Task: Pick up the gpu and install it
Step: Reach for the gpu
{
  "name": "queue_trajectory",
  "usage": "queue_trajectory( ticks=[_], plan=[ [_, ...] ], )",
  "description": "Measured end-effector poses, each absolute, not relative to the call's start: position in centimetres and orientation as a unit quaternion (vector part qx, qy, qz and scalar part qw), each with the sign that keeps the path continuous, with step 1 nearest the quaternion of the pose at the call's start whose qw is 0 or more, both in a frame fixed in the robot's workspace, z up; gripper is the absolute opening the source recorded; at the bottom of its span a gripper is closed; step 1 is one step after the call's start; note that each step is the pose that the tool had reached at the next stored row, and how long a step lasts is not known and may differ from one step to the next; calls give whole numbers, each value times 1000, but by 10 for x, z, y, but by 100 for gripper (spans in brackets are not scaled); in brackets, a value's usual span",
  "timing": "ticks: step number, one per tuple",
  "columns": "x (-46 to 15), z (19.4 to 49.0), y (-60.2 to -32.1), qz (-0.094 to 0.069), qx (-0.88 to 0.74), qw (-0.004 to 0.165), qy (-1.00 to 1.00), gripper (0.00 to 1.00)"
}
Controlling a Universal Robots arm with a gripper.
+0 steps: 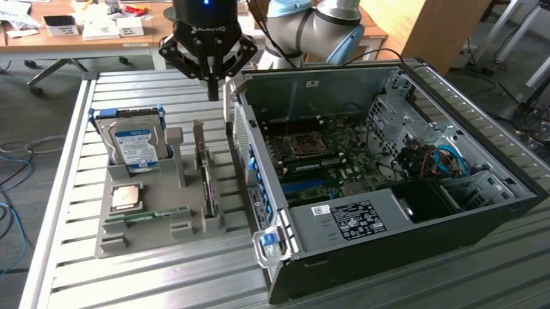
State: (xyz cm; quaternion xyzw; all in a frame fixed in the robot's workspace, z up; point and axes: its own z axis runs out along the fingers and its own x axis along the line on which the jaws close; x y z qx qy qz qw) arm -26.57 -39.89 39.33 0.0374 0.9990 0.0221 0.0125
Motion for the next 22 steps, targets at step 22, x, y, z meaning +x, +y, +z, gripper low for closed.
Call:
queue_trajectory(
  ticks=[22],
  plan=[
    [-276,393,-399,22,37,12,999,11]
  ],
)
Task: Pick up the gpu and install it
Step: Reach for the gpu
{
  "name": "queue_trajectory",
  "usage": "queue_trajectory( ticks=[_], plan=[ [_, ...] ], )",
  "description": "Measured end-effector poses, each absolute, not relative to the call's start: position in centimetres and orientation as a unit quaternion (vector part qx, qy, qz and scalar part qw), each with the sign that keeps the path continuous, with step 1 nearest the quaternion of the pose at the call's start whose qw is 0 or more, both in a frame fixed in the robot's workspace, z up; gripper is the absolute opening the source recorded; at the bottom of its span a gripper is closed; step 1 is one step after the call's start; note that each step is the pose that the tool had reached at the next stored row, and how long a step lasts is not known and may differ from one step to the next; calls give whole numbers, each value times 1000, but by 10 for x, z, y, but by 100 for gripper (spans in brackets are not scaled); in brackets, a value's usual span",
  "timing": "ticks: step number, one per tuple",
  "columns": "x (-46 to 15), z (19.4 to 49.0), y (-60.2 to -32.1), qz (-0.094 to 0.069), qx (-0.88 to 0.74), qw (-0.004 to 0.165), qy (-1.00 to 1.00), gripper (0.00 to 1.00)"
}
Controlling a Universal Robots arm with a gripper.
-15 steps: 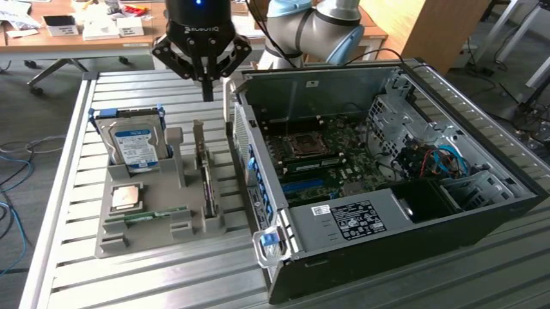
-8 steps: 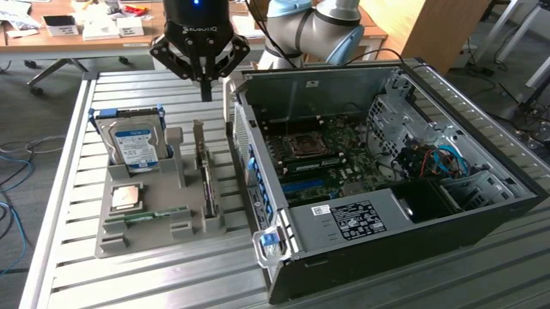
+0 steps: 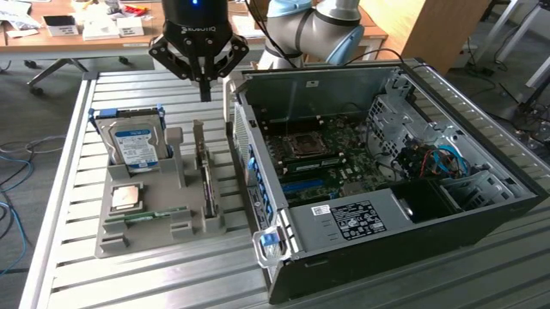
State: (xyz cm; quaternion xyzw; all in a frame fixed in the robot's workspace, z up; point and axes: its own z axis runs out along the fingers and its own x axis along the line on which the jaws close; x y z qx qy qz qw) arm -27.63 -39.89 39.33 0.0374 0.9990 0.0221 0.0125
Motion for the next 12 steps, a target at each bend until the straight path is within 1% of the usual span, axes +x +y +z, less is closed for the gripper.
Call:
queue_trajectory(
  ticks=[12],
  plan=[
    [-276,393,-406,22,37,12,999,11]
  ],
)
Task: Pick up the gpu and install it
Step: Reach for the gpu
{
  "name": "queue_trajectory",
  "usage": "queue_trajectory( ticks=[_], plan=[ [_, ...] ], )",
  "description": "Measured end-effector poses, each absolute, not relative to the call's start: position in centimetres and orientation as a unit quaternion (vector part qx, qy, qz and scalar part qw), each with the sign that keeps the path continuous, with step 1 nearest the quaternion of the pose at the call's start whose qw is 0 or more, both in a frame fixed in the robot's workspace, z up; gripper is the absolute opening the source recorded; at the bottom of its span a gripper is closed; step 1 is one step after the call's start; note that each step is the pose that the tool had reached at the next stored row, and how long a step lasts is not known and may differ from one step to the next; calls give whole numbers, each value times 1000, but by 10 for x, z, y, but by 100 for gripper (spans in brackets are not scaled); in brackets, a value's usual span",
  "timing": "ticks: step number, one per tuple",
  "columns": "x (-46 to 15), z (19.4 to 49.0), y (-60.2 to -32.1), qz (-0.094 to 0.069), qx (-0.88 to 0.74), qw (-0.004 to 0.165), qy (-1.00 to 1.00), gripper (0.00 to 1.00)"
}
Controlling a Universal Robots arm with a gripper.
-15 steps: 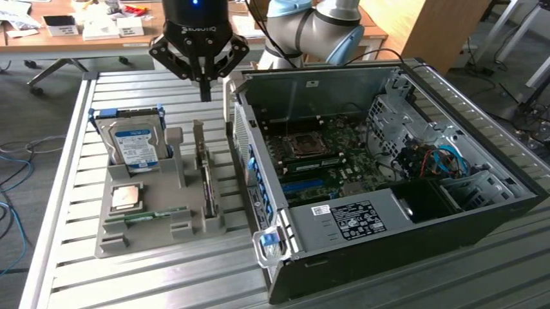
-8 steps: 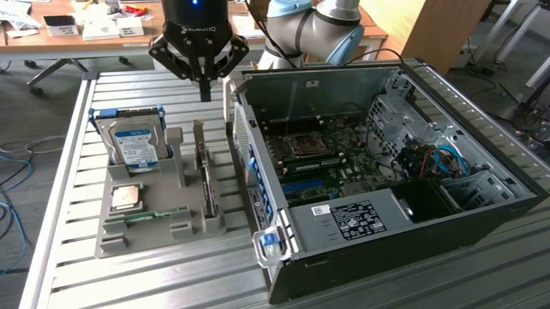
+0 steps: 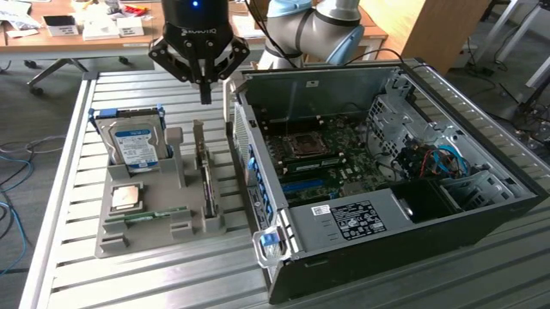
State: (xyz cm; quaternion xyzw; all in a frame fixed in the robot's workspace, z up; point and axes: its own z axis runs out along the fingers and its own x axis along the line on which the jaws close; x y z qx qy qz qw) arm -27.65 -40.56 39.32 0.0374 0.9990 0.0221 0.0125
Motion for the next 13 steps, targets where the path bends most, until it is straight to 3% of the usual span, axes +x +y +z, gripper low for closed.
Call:
queue_trajectory(
  ticks=[13],
  plan=[
    [-277,393,-419,22,37,12,999,11]
  ],
)
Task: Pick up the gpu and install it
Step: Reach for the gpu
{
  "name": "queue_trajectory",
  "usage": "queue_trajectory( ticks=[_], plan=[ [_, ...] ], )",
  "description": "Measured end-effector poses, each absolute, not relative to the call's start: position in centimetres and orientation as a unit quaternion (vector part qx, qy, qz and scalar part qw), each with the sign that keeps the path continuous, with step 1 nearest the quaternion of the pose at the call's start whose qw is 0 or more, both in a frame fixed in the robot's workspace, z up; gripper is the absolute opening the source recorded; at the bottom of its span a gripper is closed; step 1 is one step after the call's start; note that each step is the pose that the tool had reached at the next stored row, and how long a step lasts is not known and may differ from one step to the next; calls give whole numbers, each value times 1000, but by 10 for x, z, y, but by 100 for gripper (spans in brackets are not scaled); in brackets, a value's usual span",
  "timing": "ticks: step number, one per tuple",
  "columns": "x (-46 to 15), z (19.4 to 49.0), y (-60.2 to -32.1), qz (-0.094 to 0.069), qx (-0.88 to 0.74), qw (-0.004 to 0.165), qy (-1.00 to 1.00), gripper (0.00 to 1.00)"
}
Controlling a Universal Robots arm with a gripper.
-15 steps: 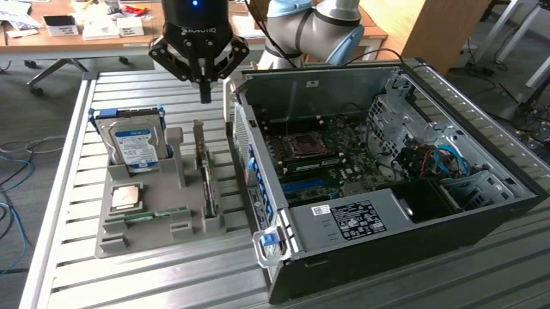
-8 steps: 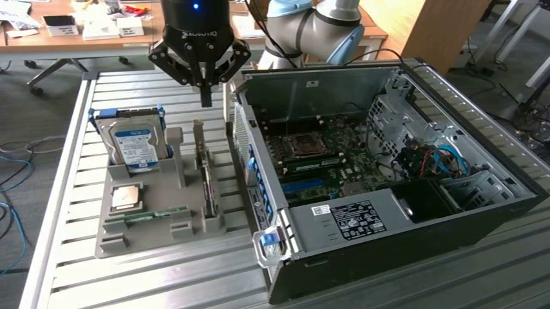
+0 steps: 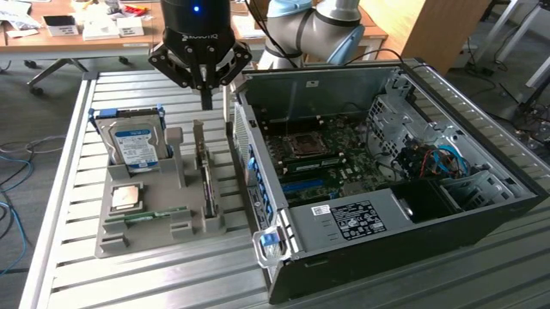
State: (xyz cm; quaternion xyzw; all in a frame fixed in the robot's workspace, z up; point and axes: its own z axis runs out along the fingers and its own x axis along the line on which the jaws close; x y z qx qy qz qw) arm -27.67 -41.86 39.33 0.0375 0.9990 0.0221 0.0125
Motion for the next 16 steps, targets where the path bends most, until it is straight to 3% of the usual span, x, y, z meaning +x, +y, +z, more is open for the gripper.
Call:
queue_trajectory(
  ticks=[16],
  plan=[
    [-277,393,-437,22,37,12,999,11]
  ],
)
